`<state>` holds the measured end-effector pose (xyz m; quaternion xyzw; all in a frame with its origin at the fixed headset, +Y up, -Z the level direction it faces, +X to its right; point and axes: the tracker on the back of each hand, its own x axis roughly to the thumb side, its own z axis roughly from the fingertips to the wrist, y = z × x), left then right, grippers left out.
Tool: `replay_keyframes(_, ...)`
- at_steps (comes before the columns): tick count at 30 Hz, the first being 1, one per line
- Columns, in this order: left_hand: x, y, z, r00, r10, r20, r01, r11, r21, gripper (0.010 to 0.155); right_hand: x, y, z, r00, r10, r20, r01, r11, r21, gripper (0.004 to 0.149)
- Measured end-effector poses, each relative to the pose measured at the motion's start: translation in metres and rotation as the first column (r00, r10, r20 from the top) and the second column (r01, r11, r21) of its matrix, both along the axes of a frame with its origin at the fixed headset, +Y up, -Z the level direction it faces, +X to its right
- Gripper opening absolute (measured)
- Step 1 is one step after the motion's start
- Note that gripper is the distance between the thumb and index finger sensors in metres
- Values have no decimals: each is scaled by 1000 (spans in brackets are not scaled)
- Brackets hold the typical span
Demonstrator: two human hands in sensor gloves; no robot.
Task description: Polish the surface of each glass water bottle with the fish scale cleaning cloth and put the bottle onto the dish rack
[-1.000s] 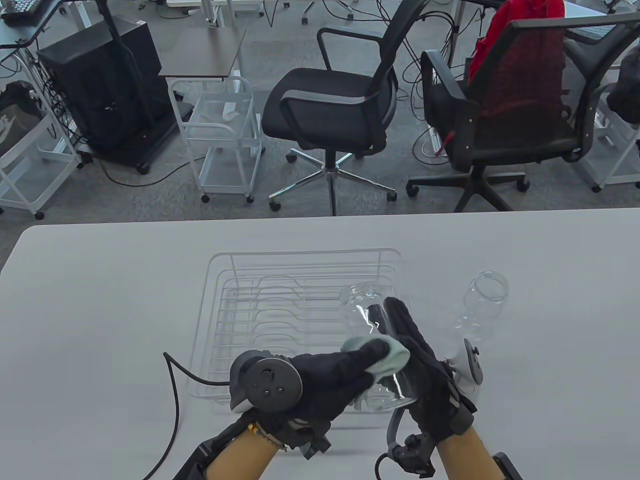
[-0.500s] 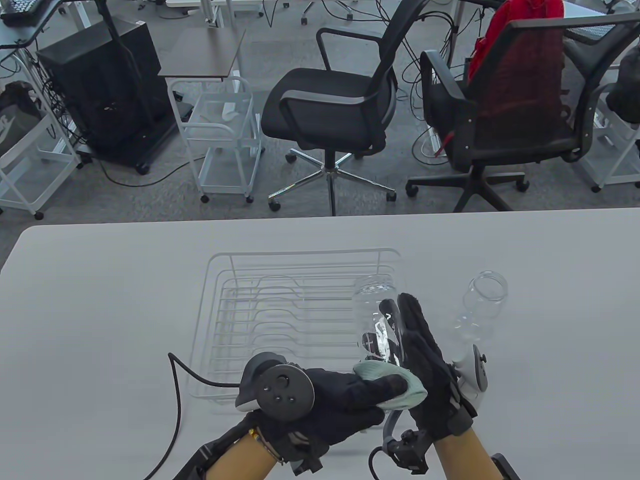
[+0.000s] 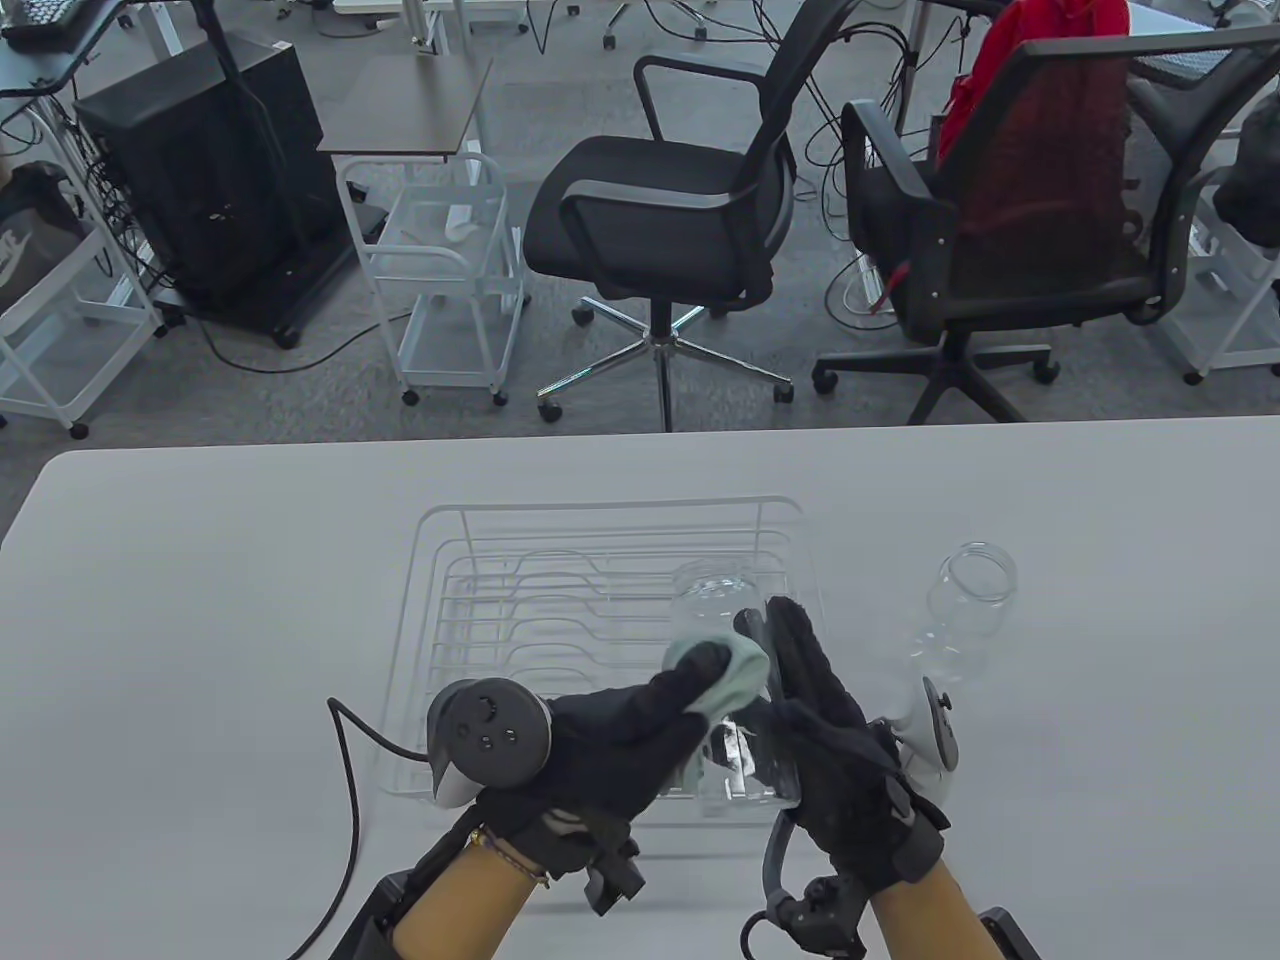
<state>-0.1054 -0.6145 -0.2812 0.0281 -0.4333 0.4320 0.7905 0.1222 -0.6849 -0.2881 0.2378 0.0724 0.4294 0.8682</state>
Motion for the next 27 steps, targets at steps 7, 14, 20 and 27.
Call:
replay_keyframes(7, 9, 3, 13, 998, -18, -58, 26, 989, 145, 52, -1, -3, 1, 997, -28, 73, 32, 998, -53, 94)
replay_keyframes(14, -14, 3, 0, 965, 94, -245, -53, 984, 168, 52, -5, -1, 3, 938, 259, -228, -263, 965, 14, 93)
replay_keyframes(20, -30, -3, -12, 946, 155, -284, -136, 987, 84, 52, -10, 6, 3, 908, 317, -273, -315, 948, 51, 105)
replay_keyframes(27, -42, -2, -17, 930, 167, -329, -132, 983, 126, 52, -11, 13, 3, 864, 452, -221, -424, 890, 166, 107)
